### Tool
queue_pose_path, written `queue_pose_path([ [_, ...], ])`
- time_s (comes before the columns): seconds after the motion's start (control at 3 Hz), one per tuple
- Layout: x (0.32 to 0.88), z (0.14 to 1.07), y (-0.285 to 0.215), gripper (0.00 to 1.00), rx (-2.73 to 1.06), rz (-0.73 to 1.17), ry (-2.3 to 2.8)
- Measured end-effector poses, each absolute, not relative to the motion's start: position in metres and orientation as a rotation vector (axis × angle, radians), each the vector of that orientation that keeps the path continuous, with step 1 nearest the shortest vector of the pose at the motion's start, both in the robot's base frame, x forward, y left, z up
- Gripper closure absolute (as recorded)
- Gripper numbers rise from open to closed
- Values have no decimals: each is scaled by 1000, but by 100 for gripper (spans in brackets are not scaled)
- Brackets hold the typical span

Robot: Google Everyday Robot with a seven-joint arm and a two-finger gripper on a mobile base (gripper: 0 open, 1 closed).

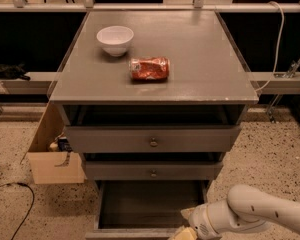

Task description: Close bottom drawer

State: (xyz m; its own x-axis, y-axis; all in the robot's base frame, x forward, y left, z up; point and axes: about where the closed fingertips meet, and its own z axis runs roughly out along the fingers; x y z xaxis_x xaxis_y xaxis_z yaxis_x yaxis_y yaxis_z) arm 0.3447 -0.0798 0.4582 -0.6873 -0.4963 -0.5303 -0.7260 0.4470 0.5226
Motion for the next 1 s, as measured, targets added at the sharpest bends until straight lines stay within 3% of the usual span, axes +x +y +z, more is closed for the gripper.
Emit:
queue_pose_path([
  [0.67, 347, 433, -84, 0, -926, 1135, 2426],
  [1.0, 344, 374, -89, 0, -667, 1217, 2456],
])
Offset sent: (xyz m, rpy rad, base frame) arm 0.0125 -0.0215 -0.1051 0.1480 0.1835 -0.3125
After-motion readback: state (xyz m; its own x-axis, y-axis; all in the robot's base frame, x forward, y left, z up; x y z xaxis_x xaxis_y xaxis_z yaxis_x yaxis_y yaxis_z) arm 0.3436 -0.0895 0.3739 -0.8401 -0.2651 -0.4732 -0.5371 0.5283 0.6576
